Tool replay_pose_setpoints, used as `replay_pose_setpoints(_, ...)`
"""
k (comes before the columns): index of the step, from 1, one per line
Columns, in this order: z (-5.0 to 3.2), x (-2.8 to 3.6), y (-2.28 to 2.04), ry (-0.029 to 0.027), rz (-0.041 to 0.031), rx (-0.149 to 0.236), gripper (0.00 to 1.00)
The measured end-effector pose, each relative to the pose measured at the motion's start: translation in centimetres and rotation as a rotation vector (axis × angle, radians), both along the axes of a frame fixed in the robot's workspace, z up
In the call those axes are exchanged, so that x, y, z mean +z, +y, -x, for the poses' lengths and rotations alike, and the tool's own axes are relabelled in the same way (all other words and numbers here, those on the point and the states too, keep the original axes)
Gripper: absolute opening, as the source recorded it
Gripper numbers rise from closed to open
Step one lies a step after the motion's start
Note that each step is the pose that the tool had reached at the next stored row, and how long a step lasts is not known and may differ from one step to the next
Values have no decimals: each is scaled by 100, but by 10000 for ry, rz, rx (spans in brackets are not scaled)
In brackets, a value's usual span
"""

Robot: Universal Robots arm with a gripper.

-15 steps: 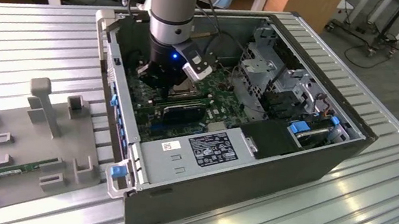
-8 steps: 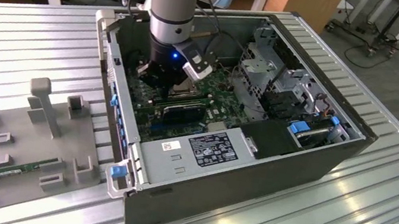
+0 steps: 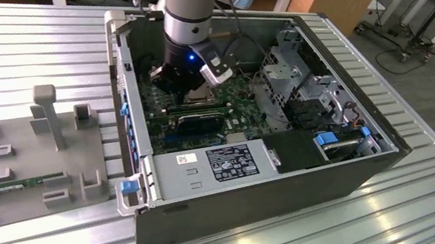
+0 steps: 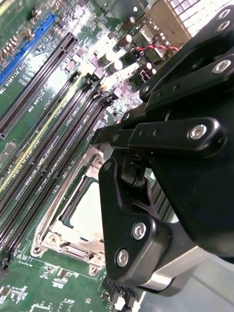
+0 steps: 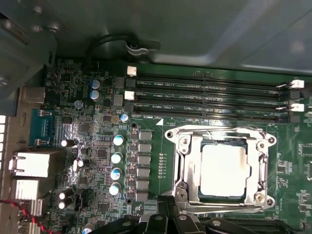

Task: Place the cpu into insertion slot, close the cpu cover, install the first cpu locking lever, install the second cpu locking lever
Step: 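Install the second cpu locking lever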

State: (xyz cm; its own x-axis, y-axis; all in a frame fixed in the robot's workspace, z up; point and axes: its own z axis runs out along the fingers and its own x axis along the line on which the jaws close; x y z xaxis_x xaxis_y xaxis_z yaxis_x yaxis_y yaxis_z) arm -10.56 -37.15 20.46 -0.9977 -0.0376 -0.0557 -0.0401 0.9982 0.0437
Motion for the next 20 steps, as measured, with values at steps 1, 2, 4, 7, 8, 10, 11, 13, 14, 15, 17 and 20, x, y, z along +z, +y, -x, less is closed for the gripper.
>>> replay_pose_setpoints(1,0,17,0,1,0,0,11)
replay_pose_setpoints(2,0,35,0,3,0,0,11)
replay_pose_setpoints(4,0,71,0,4,0,0,11)
replay_pose_setpoints(7,-1,114,0,4,0,0,11)
replay_pose_setpoints(8,-1,116,0,3,-1,0,11)
replay_pose_setpoints(10,-1,116,0,3,-2,0,11)
replay_pose_setpoints(11,-1,116,0,3,-2,0,11)
replay_pose_setpoints(13,-3,117,0,5,0,1,11)
replay_pose_setpoints(14,-8,117,0,5,1,2,11)
replay_pose_setpoints(15,-18,117,0,5,2,1,11)
replay_pose_setpoints(17,-47,117,0,4,0,0,11)
replay_pose_setpoints(20,-104,117,0,4,0,0,11)
